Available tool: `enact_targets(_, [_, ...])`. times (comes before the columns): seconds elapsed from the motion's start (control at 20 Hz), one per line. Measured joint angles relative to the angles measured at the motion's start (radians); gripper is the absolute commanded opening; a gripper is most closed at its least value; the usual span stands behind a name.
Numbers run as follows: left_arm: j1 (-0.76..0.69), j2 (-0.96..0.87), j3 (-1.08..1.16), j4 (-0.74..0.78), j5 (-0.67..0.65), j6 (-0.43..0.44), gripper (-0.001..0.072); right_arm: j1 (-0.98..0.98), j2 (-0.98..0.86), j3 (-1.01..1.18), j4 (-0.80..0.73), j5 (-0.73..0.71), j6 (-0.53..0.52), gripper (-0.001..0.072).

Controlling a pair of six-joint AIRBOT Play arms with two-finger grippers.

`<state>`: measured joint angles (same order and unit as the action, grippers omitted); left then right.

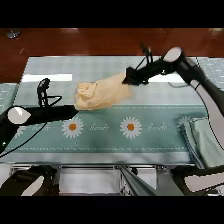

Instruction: Fold the shirts.

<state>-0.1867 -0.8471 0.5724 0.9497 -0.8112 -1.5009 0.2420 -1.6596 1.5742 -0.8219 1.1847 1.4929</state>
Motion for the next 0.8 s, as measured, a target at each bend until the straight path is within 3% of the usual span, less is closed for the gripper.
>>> enact_targets(0.2, [0.000,0.000,0.000,0.000,0.000,0.000,0.0023,-0.039,0.005,0.352,-0.134,0.248,0.070,0.0027])
enact_targets(0.35, [0.000,0.000,0.000,0.000,0.000,0.000,0.0023,-0.119,0.063,0.469,-0.208,0.374,0.117,0.0027])
enact_targets(0.6, [0.000,0.000,0.000,0.000,0.000,0.000,0.0023,-0.346,0.204,0.510,-0.288,0.573,0.161,0.0027])
enact_targets(0.8, [0.000,0.000,0.000,0.000,0.000,0.000,0.0023,-0.569,0.370,0.405,-0.343,0.639,0.185,0.0027])
